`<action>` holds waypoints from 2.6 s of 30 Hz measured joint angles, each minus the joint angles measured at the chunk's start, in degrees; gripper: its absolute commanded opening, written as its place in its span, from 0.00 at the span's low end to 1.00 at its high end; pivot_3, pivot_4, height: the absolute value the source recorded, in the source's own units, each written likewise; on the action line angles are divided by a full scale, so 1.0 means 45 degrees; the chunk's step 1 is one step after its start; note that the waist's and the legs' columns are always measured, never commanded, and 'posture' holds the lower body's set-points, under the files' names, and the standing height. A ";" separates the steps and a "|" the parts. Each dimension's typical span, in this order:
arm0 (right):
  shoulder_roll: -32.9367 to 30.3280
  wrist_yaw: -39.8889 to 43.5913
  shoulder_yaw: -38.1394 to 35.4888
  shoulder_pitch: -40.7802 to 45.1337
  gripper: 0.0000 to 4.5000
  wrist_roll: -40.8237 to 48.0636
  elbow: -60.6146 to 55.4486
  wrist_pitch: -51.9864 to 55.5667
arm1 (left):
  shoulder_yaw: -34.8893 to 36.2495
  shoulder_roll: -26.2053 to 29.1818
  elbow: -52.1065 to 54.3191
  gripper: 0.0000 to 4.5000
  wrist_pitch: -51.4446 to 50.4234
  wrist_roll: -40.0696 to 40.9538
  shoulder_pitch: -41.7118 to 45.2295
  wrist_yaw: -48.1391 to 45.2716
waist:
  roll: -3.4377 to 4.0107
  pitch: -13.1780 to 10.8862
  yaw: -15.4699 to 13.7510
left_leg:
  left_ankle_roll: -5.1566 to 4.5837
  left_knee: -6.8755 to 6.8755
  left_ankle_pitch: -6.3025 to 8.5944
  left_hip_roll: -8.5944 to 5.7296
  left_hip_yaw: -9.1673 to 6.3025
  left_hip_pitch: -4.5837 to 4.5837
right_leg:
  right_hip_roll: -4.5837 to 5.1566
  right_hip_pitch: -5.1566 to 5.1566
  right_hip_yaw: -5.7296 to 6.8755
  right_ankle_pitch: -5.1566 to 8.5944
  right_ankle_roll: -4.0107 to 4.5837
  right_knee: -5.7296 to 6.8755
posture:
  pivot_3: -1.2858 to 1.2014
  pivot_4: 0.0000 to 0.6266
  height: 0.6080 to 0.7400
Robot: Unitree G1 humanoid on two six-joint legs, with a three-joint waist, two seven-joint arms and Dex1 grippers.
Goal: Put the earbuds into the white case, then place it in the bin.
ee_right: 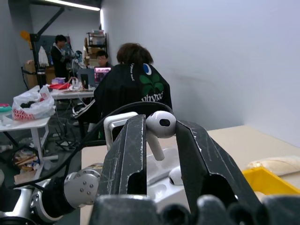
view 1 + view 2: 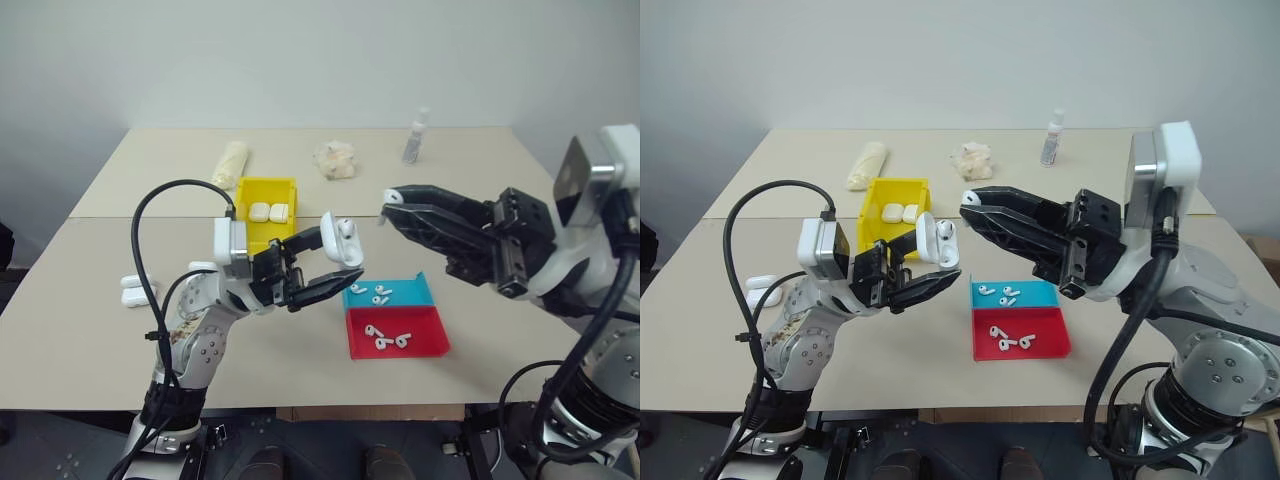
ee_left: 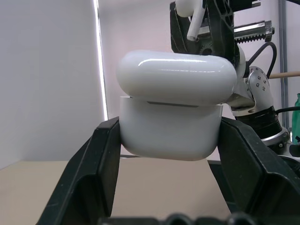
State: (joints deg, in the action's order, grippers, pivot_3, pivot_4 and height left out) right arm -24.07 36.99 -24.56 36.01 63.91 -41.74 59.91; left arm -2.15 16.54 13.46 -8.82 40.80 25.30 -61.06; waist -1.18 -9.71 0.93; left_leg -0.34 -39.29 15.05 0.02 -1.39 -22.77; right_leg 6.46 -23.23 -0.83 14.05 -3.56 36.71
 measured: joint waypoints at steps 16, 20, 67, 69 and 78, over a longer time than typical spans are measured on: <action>-0.1415 -0.0163 0.2326 -0.1333 0.25 -0.0111 0.0445 -0.2117 | -0.0040 -0.0277 0.0077 0.62 0.0048 -0.0093 -0.0136 0.0240 | -0.0001 0.0000 -0.0020 | -0.0004 0.0000 0.0002 0.0000 -0.0001 -0.0006 | 0.0000 0.0001 0.0002 0.0001 0.0000 -0.0011 | 0.52 0.24 1.00; -0.1687 -0.0175 0.2449 -0.1555 0.25 -0.0155 0.0560 -0.2457 | -0.0041 -0.0289 0.0155 0.62 0.0047 -0.0090 -0.0137 0.0306 | -0.0001 -0.0001 -0.0025 | -0.0004 0.0000 0.0002 -0.0001 -0.0001 -0.0007 | 0.0001 0.0002 0.0001 0.0001 0.0000 -0.0012 | 0.52 0.24 1.00; -0.5145 0.0737 0.5802 0.0288 0.01 -0.4763 0.0581 -0.4123 | -0.1230 -0.1435 -0.1657 0.62 0.1133 -0.3066 0.0444 0.1671 | -0.0005 -0.0001 -0.0091 | -0.0020 -0.0008 0.0008 -0.0001 -0.0001 -0.0028 | 0.0004 0.0003 0.0011 -0.0004 -0.0007 -0.0119 | 0.52 0.24 1.00; -0.5246 0.0839 0.5536 0.0189 0.01 -0.4796 0.0637 -0.4124 | -0.1222 -0.1421 -0.1618 0.62 0.1138 -0.3053 0.0424 0.1670 | -0.0005 -0.0001 -0.0106 | -0.0020 -0.0010 0.0008 -0.0003 0.0002 -0.0028 | 0.0006 0.0003 0.0008 -0.0004 -0.0008 -0.0120 | 0.52 0.24 1.00; -0.4622 0.0733 0.4042 -0.0104 0.01 -0.3923 0.0467 -0.4308 | -0.1161 -0.1448 -0.1715 0.62 0.1604 -0.3193 0.0432 0.1681 | -0.0005 -0.0001 -0.0070 | -0.0020 -0.0010 0.0008 -0.0001 0.0000 -0.0023 | 0.0004 0.0004 0.0008 -0.0004 -0.0007 -0.0116 | 0.52 0.24 1.00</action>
State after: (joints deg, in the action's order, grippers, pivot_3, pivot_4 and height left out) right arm -44.88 40.29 -6.37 35.55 46.26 -39.64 40.53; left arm -7.38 10.03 5.74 -1.60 26.43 27.25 -53.49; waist -1.20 -9.72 0.61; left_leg -0.43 -39.34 15.09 0.02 -1.39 -22.88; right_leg 6.48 -23.21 -0.79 14.03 -3.59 36.19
